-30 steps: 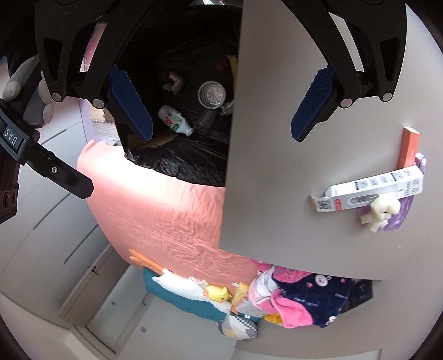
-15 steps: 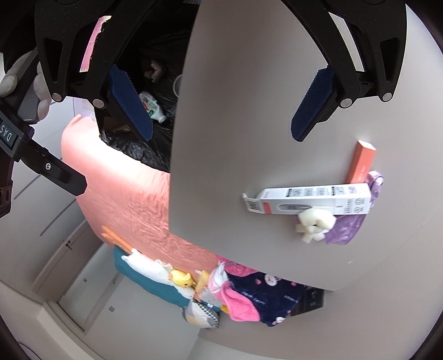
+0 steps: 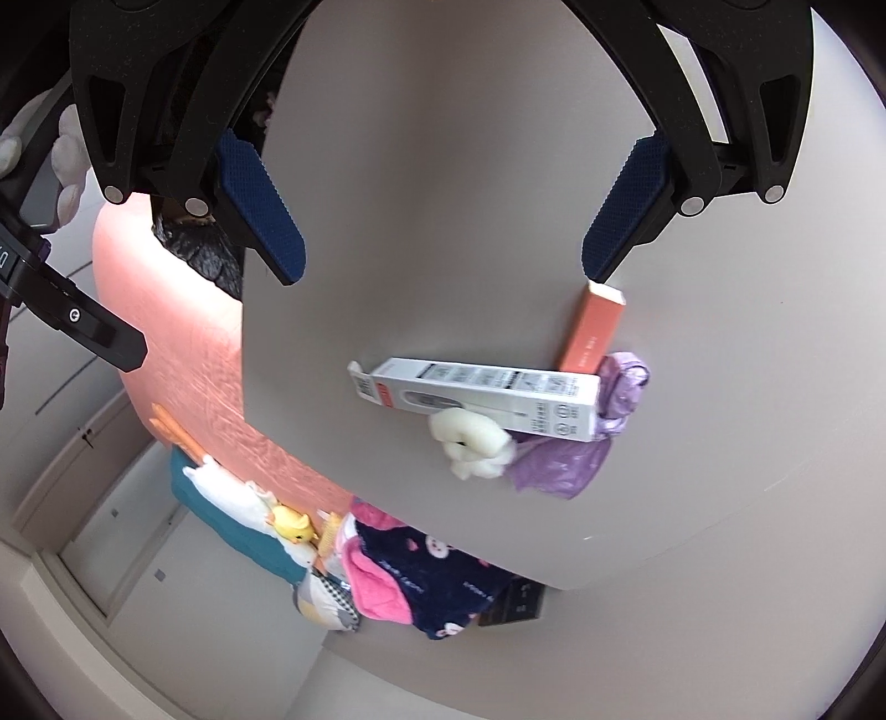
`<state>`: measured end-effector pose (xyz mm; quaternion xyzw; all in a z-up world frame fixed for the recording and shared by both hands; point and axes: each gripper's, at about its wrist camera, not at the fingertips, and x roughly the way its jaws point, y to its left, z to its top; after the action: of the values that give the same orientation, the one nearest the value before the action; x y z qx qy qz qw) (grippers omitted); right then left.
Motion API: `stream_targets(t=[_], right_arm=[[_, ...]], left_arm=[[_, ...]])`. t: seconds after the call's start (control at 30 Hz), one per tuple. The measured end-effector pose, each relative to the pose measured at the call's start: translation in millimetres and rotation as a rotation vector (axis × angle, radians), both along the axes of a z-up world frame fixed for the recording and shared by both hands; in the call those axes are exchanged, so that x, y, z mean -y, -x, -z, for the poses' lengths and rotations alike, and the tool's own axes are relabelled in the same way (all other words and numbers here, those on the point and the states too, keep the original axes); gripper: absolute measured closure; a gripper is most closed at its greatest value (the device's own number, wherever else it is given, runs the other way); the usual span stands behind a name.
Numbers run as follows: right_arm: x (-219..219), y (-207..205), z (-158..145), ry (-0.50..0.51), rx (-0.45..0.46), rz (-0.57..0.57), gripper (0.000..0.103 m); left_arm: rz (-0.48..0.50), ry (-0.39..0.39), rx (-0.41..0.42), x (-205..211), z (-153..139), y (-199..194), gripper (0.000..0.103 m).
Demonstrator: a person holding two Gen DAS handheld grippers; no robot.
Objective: Collect trash
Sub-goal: 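Move both open tools back over the table toward the purple bag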
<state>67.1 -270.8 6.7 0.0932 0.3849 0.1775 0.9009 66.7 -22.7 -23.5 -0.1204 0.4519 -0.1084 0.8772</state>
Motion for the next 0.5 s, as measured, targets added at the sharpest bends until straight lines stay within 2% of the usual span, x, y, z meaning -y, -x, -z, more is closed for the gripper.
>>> stream_targets(t=[0.5], right_arm=[[-50.4, -40.0, 12.4, -0.007, -0.045, -0.073, 0.02]], left_arm=[[-0.06, -0.02, -0.032, -36.5, 18.3, -16.8, 0.007]])
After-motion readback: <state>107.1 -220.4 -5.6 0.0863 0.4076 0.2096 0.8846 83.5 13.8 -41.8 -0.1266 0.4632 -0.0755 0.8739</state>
